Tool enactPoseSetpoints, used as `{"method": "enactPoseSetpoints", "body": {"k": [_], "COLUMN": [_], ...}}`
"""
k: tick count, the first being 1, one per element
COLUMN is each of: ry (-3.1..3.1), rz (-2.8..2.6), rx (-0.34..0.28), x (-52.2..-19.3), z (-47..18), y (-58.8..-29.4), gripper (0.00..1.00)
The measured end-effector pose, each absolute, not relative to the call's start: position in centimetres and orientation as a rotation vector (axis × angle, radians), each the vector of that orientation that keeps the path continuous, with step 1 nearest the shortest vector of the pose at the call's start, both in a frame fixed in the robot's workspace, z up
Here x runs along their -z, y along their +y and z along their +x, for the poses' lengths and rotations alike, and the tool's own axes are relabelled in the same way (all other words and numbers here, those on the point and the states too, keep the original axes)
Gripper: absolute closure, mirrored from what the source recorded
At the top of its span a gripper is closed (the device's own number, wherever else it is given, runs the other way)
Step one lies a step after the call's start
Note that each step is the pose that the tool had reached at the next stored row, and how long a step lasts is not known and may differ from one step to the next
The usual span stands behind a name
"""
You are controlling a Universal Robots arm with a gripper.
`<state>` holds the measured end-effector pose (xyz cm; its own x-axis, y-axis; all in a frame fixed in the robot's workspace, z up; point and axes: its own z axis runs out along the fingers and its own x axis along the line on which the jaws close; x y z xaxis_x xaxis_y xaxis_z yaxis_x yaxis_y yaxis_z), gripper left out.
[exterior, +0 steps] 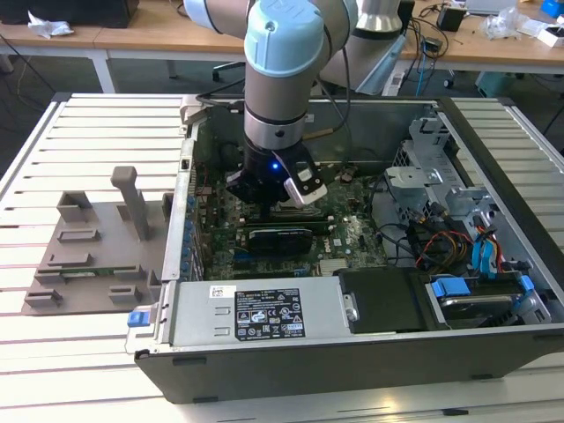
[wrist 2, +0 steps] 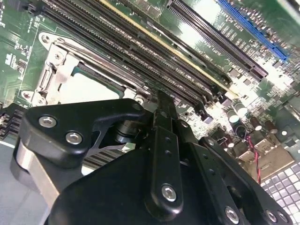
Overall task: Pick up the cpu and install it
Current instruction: 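Install the second cpu locking lever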
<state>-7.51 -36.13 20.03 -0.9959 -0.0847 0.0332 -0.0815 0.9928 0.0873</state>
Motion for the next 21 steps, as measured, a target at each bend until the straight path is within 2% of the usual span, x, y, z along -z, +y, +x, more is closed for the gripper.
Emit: {"method": "enactPoseSetpoints", "body": {"k": [9, 21], "ry": [-3.100, -3.096], "rz": [0.129, 0.129], "rx": [0.130, 0.124], "x": [-20.6, -20.7], "z": [-7.4, -3.0], "y": [-35.9, -34.5], "gripper": [0.89, 0.89]}}
